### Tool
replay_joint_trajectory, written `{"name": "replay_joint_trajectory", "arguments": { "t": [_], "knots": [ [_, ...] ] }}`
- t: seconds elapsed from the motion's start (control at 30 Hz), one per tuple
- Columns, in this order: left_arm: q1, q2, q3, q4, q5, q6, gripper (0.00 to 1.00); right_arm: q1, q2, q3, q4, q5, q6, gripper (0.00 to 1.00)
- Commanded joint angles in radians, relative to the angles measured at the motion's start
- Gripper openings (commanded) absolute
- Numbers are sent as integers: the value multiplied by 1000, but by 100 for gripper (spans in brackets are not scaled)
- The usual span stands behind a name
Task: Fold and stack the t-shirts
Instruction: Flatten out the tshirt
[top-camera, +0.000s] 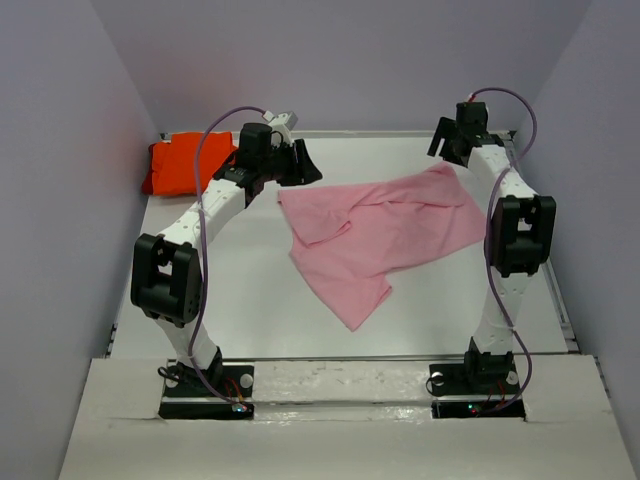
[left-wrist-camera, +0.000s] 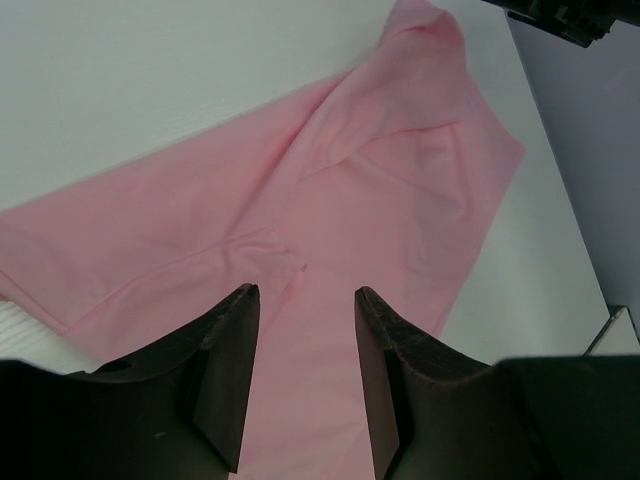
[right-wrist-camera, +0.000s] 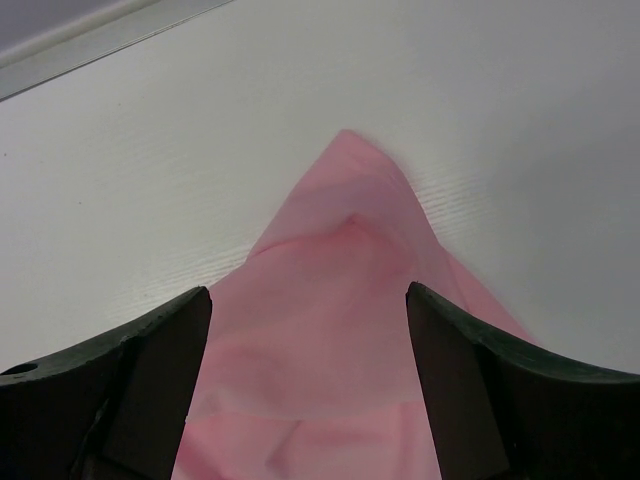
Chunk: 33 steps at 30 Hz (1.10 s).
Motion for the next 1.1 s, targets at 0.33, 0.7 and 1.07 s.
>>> {"name": "replay_joint_trajectory", "arguments": {
  "t": [0.33,0.7,1.07],
  "knots": [
    [3,-28,-13,34,41,-5,52,-3,76,-50,5,-111,25,79],
    [4,-25,-12,34,44,-2,52,-3,145,-21,25,-136,21,78],
    [3,-21,-12,31,38,1,52,-3,260,137,-63,-260,55,78]
  ]
}}
